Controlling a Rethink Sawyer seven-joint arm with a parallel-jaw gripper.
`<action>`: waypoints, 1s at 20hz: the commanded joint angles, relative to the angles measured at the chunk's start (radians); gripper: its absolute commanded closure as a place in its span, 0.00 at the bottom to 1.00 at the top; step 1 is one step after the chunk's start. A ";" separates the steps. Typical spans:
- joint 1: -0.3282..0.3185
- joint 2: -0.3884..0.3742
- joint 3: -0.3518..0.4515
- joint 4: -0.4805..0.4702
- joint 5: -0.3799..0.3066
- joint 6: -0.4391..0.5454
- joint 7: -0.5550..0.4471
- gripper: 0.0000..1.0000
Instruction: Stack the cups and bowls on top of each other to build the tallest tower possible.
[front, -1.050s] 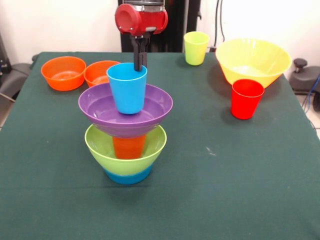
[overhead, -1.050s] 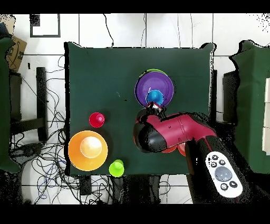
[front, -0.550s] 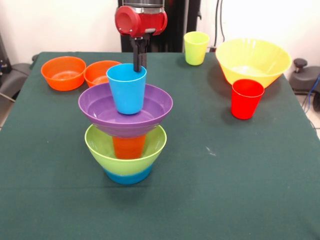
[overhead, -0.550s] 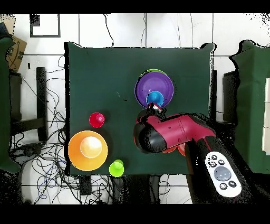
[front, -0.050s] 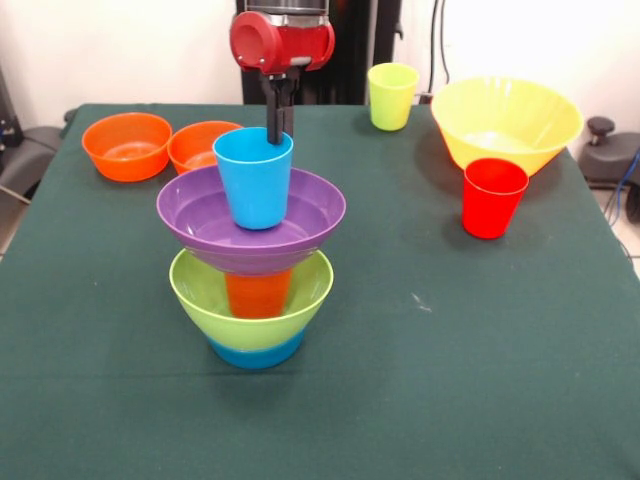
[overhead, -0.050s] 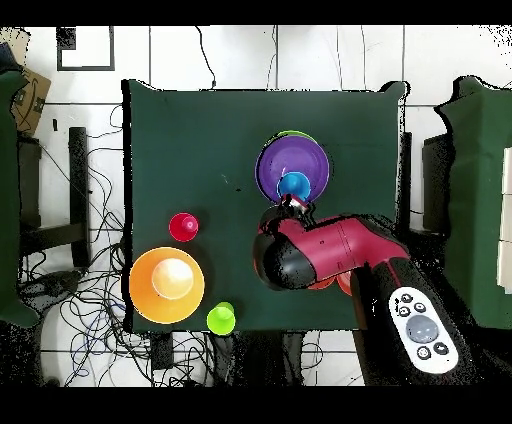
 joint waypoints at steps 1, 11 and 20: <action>0.032 -0.013 -0.023 -0.039 -0.086 -0.057 0.069 1.00; 0.048 0.029 -0.047 -0.065 -0.106 -0.084 0.074 1.00; 0.064 0.061 -0.073 -0.091 -0.119 -0.096 0.073 1.00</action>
